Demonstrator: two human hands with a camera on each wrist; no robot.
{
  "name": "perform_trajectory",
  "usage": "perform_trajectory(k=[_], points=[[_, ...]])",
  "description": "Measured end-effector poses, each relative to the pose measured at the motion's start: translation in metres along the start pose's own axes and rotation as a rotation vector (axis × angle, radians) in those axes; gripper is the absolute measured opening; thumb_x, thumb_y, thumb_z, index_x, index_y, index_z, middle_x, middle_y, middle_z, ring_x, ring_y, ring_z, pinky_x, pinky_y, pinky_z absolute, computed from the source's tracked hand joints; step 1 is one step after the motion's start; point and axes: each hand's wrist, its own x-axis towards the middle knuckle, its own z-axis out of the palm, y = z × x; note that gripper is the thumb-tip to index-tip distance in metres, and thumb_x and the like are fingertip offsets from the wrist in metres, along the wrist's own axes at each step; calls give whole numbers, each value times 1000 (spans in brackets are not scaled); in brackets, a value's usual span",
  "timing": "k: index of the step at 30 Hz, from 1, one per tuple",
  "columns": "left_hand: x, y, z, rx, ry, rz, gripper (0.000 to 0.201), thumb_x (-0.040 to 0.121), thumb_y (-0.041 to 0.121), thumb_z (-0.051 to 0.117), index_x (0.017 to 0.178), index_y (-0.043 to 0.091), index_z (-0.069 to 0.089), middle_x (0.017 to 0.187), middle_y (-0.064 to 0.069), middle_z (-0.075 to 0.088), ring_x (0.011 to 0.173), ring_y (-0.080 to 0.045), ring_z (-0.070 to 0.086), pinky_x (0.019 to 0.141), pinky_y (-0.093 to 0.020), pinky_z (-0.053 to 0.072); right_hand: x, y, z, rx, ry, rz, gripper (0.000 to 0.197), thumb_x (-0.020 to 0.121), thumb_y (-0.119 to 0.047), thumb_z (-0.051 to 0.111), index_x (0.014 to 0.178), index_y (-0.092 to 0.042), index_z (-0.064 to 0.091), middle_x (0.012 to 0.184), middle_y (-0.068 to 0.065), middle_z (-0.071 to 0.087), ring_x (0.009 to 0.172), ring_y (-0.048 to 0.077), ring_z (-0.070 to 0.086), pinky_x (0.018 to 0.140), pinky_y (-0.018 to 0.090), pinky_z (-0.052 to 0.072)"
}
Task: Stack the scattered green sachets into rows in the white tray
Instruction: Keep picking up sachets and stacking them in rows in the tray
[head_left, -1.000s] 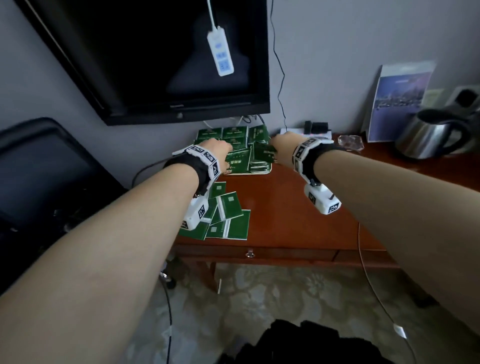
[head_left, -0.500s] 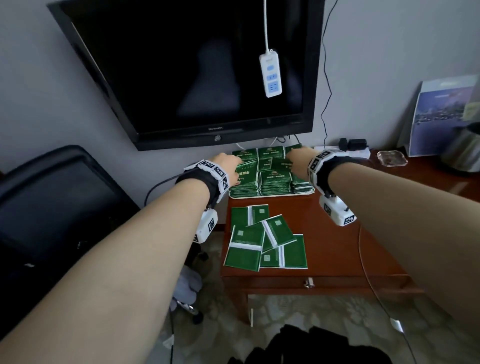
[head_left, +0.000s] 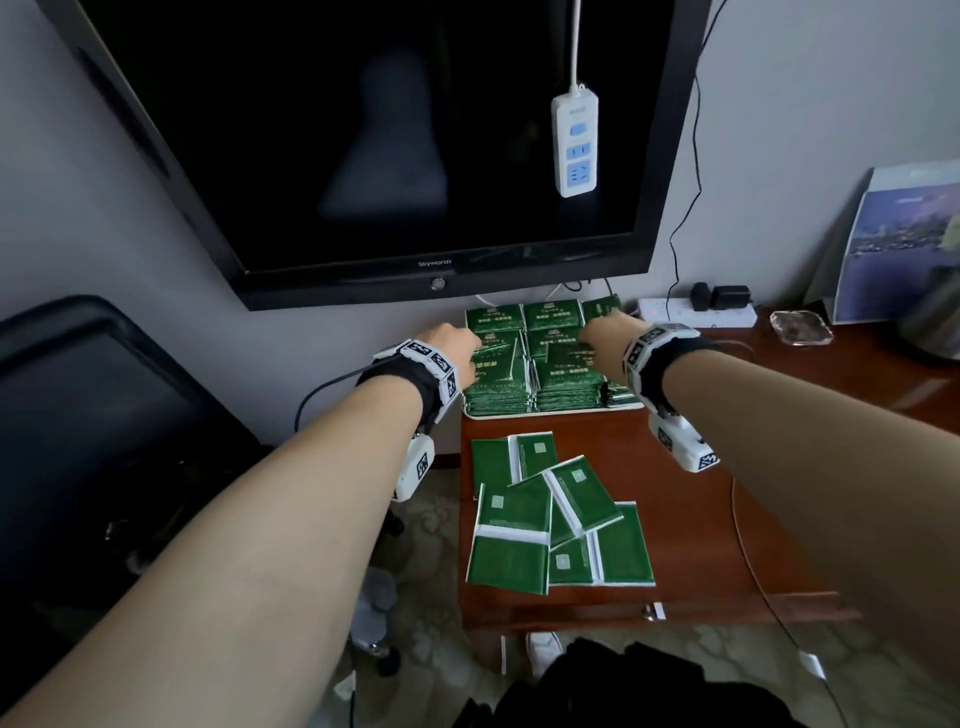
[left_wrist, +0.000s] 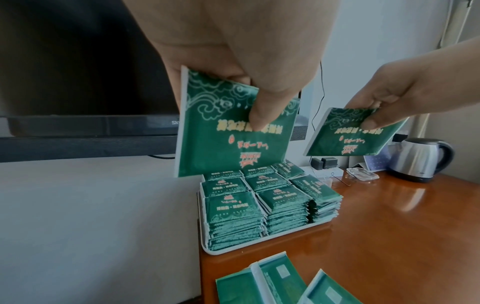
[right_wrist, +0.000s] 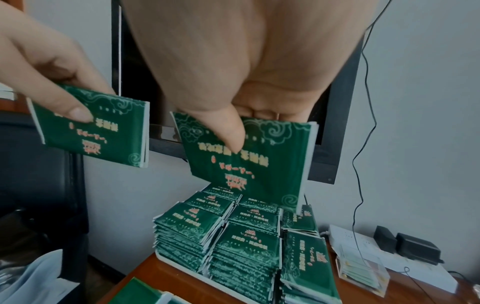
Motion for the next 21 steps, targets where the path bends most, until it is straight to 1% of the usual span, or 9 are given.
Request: perform_trajectory(k=[2,5,7,11,14,16,18,20,21], points=[[23,-5,-1,12,2,4,31,97,16,53,126,16,62,113,-14,66,95,-34,65,72,-35,51,24,4,1,3,7,-2,38,92,-1,51,127,-11,61,116,17,64,104,33,63,77,33,51],[58,-11,-4,42,-20,6,25,96,16,54,119,13,65,106,-13,67,91,-33,65,66,-33,46,62,11,3,15,2,-18,38,90,1,49,123,-11,63,111,16,65,101,33,64,80,37,55],[84,-13,-2,52,-50,11,27,97,15,54,122,12,64,108,-14,67,93,-33,66,68,-34,49,88,19,6,26,12,-27,36,90,1,48,121,-10,63,108,15,65,97,33,64,79,38,56],[133,-12,18,29,-124,2,39,100,11,48,138,10,53,124,-19,62,105,-35,64,85,-37,53,133,38,21,39,-49,-6,32,93,-2,48,121,-8,60,115,18,63,100,34,64,77,35,54],[162,-11,38,0,-165,-6,42,99,5,46,141,10,50,124,-20,61,108,-36,62,92,-39,53,164,53,40,65,-52,-4,35,92,-8,51,125,-13,59,114,17,65,97,34,66,80,40,58],[178,-10,52,-24,-157,-5,43,99,1,44,142,8,48,122,-19,62,109,-33,62,93,-38,52,179,60,51,69,-88,-14,40,91,-3,47,129,-13,56,112,17,65,96,34,66,73,38,56],[193,-9,63,-67,-134,1,43,97,-2,44,139,6,50,115,-16,64,104,-30,63,91,-39,53,190,64,56,56,-115,-19,45,91,1,45,132,-13,54,112,17,65,97,33,66,68,36,53],[206,-10,73,-94,-99,-4,46,94,-2,47,139,8,50,113,-11,64,98,-28,63,87,-41,55,202,67,63,49,-100,-35,50,91,4,44,136,-14,50,112,17,66,96,33,67,66,34,51],[212,-10,79,-109,-74,-5,50,92,-2,50,141,11,49,116,-9,63,96,-27,64,86,-42,55,207,68,68,54,-89,-48,52,90,6,44,138,-14,48,113,17,66,95,33,67,68,35,53]])
